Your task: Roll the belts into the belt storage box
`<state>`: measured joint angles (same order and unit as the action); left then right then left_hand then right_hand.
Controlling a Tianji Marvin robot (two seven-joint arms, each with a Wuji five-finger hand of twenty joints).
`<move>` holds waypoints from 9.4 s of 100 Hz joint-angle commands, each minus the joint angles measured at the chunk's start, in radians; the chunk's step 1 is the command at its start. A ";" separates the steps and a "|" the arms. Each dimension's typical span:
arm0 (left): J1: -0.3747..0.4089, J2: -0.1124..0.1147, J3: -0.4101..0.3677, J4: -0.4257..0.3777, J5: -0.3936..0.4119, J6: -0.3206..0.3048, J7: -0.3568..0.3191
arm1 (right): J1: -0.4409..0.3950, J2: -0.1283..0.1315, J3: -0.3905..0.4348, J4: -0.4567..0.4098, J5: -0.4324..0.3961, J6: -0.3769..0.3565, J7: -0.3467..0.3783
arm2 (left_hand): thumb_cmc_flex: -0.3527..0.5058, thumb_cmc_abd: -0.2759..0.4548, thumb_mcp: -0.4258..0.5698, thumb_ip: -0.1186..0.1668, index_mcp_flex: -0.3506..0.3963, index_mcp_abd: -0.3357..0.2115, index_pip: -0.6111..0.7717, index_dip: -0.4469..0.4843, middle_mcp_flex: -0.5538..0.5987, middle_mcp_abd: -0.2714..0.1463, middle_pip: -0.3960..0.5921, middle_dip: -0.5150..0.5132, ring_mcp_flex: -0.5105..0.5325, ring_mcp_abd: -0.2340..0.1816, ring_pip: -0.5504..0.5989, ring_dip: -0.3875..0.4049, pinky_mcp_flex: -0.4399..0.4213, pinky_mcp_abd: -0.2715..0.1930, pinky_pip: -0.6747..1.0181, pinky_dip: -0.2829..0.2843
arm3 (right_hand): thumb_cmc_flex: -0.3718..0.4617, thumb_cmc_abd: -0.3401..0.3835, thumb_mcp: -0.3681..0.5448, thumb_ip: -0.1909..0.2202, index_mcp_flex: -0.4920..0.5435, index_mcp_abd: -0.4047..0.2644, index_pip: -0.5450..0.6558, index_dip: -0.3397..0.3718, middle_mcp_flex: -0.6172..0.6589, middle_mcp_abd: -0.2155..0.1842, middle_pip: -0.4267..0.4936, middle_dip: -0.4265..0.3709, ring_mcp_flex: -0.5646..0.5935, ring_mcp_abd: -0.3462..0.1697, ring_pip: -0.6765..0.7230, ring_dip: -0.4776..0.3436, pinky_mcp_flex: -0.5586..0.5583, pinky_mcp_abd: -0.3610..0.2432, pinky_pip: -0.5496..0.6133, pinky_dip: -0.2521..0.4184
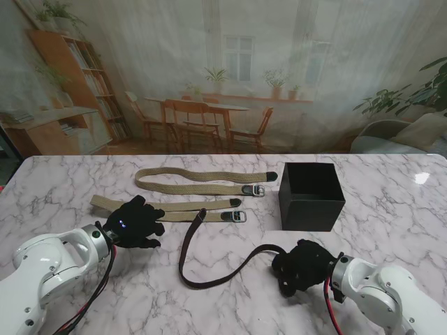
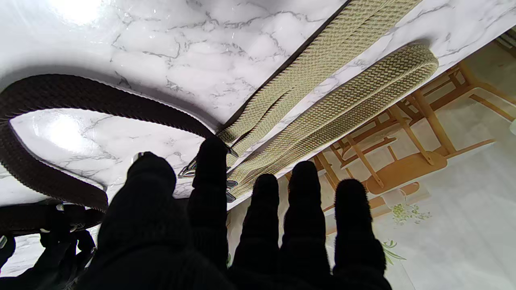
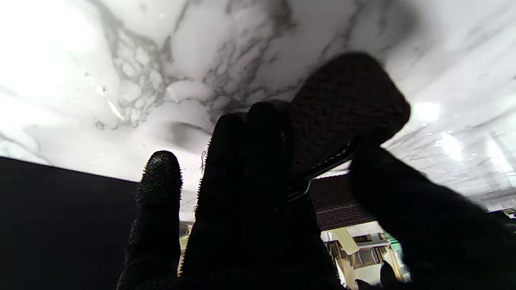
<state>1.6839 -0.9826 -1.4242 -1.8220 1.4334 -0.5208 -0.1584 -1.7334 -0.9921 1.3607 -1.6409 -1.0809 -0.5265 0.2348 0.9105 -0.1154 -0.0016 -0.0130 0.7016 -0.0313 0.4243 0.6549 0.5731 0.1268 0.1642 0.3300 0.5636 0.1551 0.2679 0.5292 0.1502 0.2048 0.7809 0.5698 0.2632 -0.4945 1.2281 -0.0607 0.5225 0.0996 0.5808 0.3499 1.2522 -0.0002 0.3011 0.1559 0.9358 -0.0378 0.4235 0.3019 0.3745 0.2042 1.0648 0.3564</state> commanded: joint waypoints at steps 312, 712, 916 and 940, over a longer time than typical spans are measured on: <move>0.011 -0.001 -0.004 0.003 0.005 0.003 -0.010 | 0.059 -0.004 -0.153 0.192 -0.164 0.058 -0.440 | -0.004 0.029 -0.011 -0.002 0.006 0.019 -0.006 0.008 0.021 0.001 -0.015 0.002 0.016 0.022 -0.002 0.005 -0.015 0.045 -0.023 0.005 | 0.353 0.044 -0.147 -0.122 0.124 -0.482 0.188 -0.207 0.173 -0.030 0.183 0.188 0.226 -0.009 0.019 0.108 0.112 0.162 0.064 0.062; 0.010 0.000 -0.002 0.016 0.009 0.007 -0.004 | 0.084 -0.005 -0.196 0.225 -0.176 0.078 -0.536 | -0.001 0.031 -0.011 -0.003 0.006 0.017 -0.003 0.008 0.020 0.001 -0.014 0.002 0.015 0.022 -0.002 0.006 -0.015 0.045 -0.023 0.005 | 0.267 -0.049 -0.094 -0.070 -0.154 -0.323 0.024 -0.157 0.188 -0.078 0.314 0.270 0.116 -0.048 -0.023 0.076 0.071 0.109 0.045 0.025; 0.001 0.001 0.002 0.023 0.004 0.000 -0.005 | 0.008 0.013 -0.062 0.001 -0.181 -0.059 -0.114 | 0.003 0.035 -0.011 -0.003 0.006 0.017 -0.001 0.007 0.024 -0.001 -0.013 0.003 0.018 0.022 -0.001 0.006 -0.016 0.047 -0.024 0.005 | 0.046 -0.128 -0.012 -0.011 -0.081 0.064 0.012 -0.005 -0.058 -0.130 0.089 0.158 0.068 -0.056 -0.119 0.046 0.013 0.087 -0.027 0.034; -0.001 0.001 0.006 0.024 0.003 0.002 -0.007 | 0.006 0.017 -0.082 0.009 -0.265 0.002 -0.188 | 0.006 0.032 -0.010 -0.003 0.006 0.017 0.000 0.007 0.025 -0.002 -0.012 0.003 0.018 0.021 -0.001 0.007 -0.016 0.048 -0.023 0.005 | 0.300 -0.283 0.065 -0.166 0.079 -0.019 0.146 0.041 0.109 -0.203 0.039 0.168 0.143 -0.126 -0.075 0.038 0.062 0.015 0.010 0.011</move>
<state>1.6832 -0.9815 -1.4218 -1.7987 1.4376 -0.5176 -0.1491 -1.7183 -0.9769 1.2869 -1.6557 -1.3467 -0.5407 0.0445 0.9105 -0.1154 -0.0016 -0.0129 0.7016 -0.0313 0.4242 0.6550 0.5866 0.1268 0.1642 0.3301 0.5652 0.1557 0.2679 0.5292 0.1494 0.2055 0.7808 0.5698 0.4150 -0.7661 1.2054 -0.2399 0.4980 0.0598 0.5660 0.3149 1.3289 -0.0234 0.3853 0.3266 1.0531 -0.0496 0.3241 0.3452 0.4301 0.2392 1.0529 0.3791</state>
